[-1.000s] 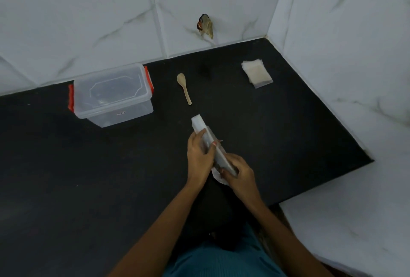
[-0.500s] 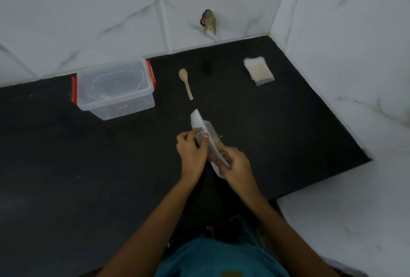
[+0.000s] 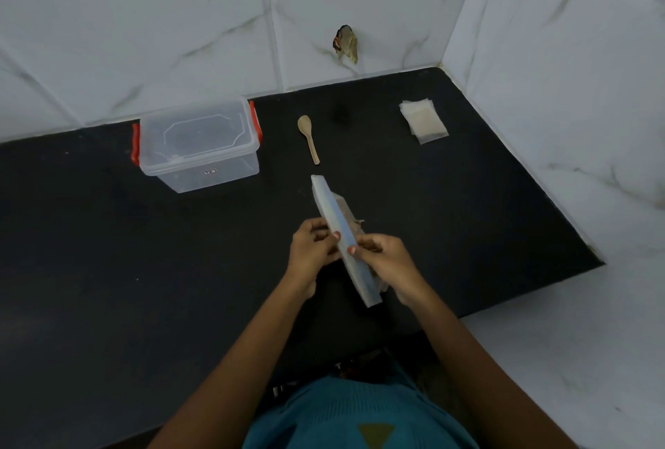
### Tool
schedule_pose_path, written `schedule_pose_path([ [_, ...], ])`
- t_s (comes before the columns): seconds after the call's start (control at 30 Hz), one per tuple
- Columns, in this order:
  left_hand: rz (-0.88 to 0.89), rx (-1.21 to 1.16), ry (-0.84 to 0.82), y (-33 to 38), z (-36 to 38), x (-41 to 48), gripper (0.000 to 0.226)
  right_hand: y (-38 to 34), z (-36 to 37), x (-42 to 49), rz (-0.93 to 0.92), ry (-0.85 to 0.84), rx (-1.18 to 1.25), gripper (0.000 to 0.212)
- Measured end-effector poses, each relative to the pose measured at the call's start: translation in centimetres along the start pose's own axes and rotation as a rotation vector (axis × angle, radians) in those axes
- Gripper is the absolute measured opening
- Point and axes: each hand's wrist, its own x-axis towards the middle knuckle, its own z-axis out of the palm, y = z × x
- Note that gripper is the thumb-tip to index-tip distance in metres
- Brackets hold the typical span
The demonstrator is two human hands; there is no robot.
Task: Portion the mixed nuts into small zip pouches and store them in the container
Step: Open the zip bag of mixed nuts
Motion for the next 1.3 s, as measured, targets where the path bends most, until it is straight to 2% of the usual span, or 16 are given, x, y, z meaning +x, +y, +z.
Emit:
schedule_pose_path([
  [0.1,0.028,0.045,0.035,0.3,-0.2,-0.3,0.028,-0.8,0.1,-0.4,-0.053,0.013,-0.010,0.018],
  [0.2,0.087,0.080,0.087,1.0,-0.1,-0.7,0.025,-1.5,0.4,-0.9,-0.200,0.090,-0.117,0.015],
  [0.37,0.089,0.081,0.054,1.9,0.1,-0.9,0.015,-1.4,1.7,-1.4,-0.370,0.119,-0.257,0.013],
  [0.47,0.077,0.091,0.070,2.0,-0.1,-0.7,0.006,-1.3,1.7,-1.6,-0.336,0.107,-0.182,0.015],
  [0.6,0.035,0.029,0.009,1.9,-0.4,-0.9,0.009,-1.5,1.2,-1.5,-0.140,0.130,0.047,0.019],
  [0.73,0.025,0.016,-0.023,2.1,-0.5,-1.2,0.005,-2.3,0.9,-1.1,-0.004,0.054,0.066,0.021],
  [0.9,0.075,0.140,0.048,3.0,-1.1,-1.1,0.028,-3.2,1.0,-1.4,-0.133,0.096,-0.009,0.009],
  [1.1,0.134,0.131,0.019,4.3,-1.3,-1.3,0.017,-3.8,2.2,-2.2,-0.384,0.092,-0.188,0.014],
  [1.2,0.139,0.114,-0.016,4.3,-1.5,-1.4,0.013,-3.9,2.3,-2.4,-0.378,0.030,-0.190,0.019],
  [1.3,0.068,-0.012,-0.070,4.2,-1.8,-1.7,0.014,-3.7,1.9,-2.3,-0.265,0.073,-0.056,0.028],
])
